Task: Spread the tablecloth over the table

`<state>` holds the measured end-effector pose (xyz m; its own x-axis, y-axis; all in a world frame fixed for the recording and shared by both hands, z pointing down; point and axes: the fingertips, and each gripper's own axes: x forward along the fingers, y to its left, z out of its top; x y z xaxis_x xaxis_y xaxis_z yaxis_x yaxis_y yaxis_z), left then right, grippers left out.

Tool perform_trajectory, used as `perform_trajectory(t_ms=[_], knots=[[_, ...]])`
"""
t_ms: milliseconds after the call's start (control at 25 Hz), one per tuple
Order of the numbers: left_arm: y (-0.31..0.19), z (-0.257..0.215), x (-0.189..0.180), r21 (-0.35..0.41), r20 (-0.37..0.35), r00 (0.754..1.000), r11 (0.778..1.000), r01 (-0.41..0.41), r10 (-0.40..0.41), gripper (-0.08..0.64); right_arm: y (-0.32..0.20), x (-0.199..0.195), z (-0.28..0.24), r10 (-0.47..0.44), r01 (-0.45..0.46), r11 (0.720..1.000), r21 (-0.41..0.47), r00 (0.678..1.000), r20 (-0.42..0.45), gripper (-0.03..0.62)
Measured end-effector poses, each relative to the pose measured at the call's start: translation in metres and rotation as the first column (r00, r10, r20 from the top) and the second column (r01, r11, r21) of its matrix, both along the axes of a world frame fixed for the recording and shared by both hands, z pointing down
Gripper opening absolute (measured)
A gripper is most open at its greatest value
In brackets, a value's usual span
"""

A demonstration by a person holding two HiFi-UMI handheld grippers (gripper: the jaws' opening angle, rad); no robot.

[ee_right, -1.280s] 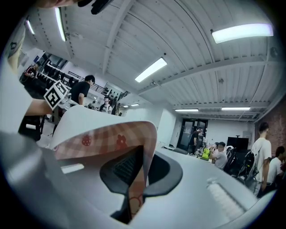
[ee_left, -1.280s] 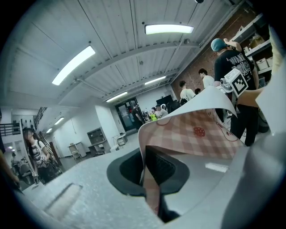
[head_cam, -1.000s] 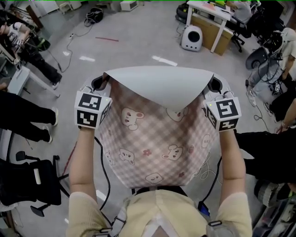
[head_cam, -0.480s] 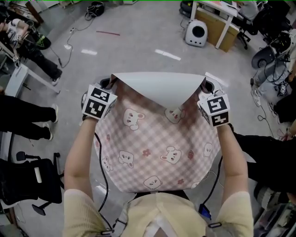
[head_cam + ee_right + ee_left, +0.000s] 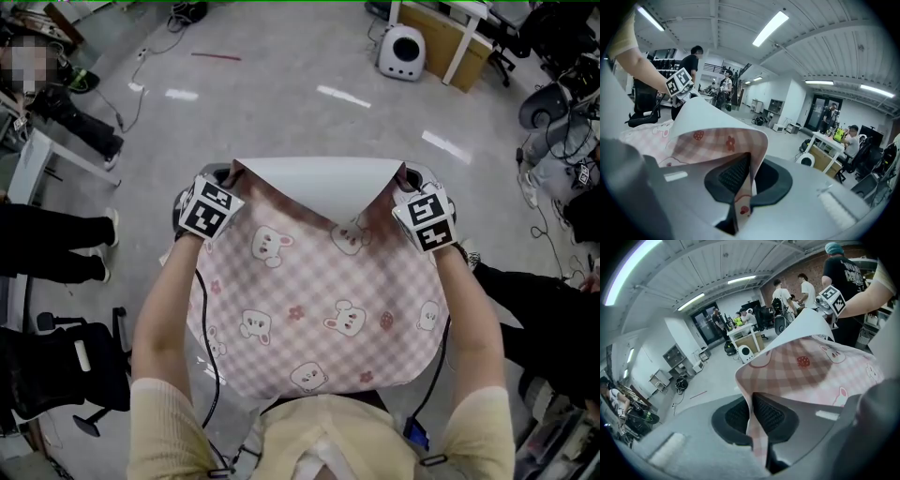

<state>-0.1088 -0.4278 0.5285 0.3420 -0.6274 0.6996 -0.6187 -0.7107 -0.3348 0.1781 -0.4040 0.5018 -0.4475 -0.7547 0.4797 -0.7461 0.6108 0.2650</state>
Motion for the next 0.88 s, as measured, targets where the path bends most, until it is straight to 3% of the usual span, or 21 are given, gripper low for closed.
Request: perform_trajectory(t_ms=[240, 400, 880], knots=[[-0.015, 0.059, -0.001, -0.096, 0.041, 0.999, 0.995, -0.019, 0.023, 0.015, -0.020, -0.001, 0.058, -0.014, 0.010, 0.998, -0.070, 0.999, -0.049, 0.025], [0.003, 0.049, -0.004, -0.133, 0.046, 0.999, 0.991, -0.015, 0.021, 0.015, -0.007, -0.004, 0.048, -0.048, 0.043, 0.993, -0.108, 0.998, -0.047, 0.035], [0.014, 0.070, -0.012, -0.148, 0.069, 0.997, 0.989, 0.028, -0.018, 0.038, -0.010, -0.004, 0.066, -0.026, 0.021, 0.990, -0.140, 0.999, -0.039, 0.079]])
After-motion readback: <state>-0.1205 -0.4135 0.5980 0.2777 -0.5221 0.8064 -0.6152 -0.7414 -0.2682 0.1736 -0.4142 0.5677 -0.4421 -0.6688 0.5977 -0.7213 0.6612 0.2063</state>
